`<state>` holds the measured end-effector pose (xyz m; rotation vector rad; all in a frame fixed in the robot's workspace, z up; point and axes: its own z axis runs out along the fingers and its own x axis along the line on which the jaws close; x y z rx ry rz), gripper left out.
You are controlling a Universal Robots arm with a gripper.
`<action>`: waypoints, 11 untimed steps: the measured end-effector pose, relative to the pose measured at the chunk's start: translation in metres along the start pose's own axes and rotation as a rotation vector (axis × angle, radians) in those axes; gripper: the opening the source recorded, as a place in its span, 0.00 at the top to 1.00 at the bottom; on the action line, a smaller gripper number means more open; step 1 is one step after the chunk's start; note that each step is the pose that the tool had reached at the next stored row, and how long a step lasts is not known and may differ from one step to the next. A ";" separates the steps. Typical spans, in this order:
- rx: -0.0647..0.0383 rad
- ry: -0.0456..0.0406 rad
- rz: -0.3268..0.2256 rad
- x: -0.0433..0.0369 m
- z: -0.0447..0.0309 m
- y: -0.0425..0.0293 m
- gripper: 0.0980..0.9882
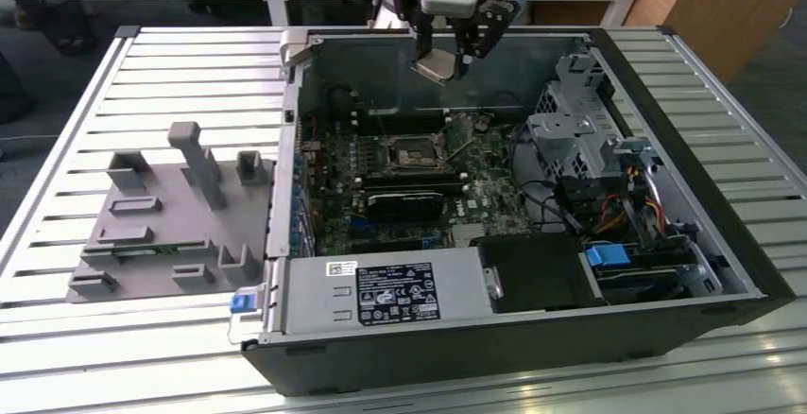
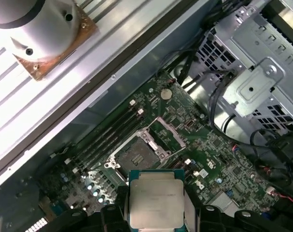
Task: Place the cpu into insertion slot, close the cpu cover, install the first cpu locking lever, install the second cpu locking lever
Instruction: 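Place the cpu into insertion slot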
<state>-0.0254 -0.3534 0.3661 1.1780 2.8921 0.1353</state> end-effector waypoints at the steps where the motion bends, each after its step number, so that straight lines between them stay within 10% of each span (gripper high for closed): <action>1: 0.000 -0.0015 0.018 0.0000 0.0004 0.0000 0.50; 11: -0.004 -0.0171 0.199 -0.0001 0.0052 -0.0005 0.50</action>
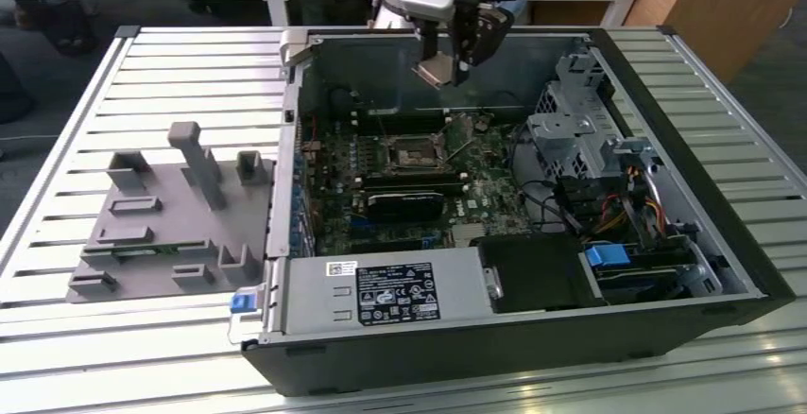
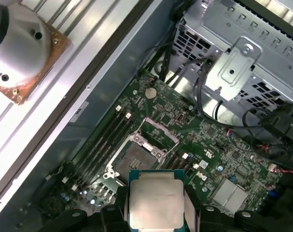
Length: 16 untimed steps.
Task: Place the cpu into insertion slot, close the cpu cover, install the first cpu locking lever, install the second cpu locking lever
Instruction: 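Place the cpu into insertion slot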
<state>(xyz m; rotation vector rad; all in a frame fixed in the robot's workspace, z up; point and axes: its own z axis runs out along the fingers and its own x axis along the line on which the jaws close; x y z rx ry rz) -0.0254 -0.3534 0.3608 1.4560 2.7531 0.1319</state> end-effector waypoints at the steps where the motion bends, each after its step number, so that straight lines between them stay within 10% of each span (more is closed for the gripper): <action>1: 0.000 -0.0015 0.018 0.0000 0.0006 0.0000 0.50; 16: -0.005 -0.0250 0.290 -0.0002 0.0116 -0.0010 0.50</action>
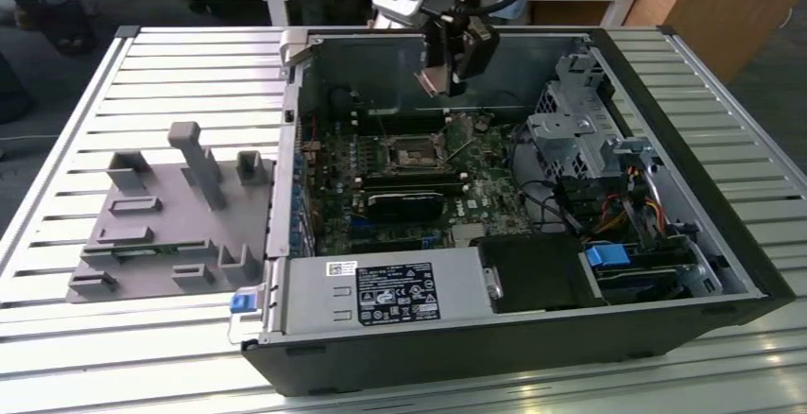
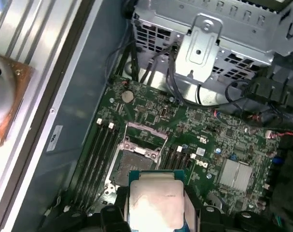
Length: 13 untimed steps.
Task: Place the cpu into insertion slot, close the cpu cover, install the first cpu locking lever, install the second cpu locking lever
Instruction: 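Place the cpu into insertion slot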
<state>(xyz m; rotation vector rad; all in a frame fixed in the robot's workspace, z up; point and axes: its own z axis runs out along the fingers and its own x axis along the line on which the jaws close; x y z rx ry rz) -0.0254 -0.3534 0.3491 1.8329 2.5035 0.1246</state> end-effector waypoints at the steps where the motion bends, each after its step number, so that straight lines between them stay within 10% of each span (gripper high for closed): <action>1: 0.000 -0.0016 0.018 0.0000 0.0007 -0.0001 0.50; 13: -0.003 -0.0161 0.185 0.0028 0.0118 -0.0004 0.50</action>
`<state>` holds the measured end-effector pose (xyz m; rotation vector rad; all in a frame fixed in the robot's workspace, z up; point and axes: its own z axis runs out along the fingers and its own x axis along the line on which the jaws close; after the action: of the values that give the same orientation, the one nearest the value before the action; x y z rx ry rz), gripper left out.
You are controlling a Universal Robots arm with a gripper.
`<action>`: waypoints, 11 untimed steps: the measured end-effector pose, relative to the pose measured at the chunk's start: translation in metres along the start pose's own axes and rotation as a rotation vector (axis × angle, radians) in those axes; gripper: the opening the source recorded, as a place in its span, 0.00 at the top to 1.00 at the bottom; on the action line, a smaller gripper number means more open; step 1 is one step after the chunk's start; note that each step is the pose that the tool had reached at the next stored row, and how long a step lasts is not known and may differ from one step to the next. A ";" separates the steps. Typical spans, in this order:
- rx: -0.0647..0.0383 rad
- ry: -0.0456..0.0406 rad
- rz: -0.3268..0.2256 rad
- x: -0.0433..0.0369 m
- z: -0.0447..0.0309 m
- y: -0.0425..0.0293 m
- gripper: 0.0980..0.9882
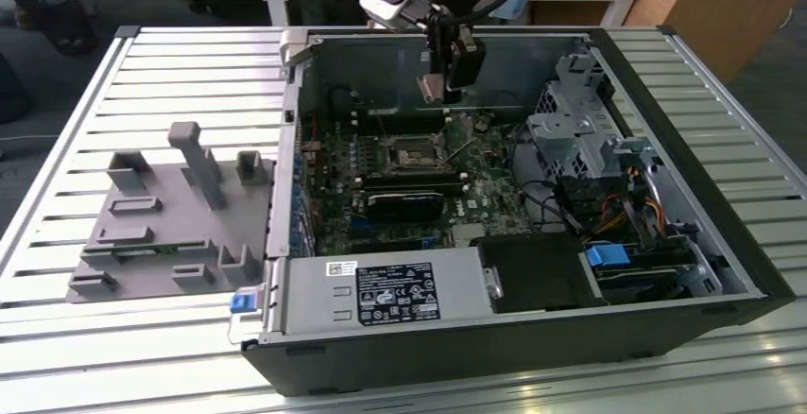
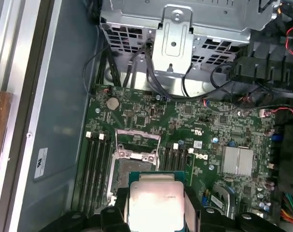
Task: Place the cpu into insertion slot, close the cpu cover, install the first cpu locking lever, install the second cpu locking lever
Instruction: 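Place the cpu into insertion slot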
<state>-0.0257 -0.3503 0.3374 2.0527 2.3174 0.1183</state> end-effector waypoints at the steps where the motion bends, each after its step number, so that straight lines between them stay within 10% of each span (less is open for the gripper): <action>1: 0.000 -0.0001 0.001 0.0010 0.0018 -0.0004 0.50; 11: -0.001 -0.0120 0.083 0.0086 0.0191 -0.0032 0.50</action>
<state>-0.0283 -0.3416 0.3182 2.1432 2.2257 0.1093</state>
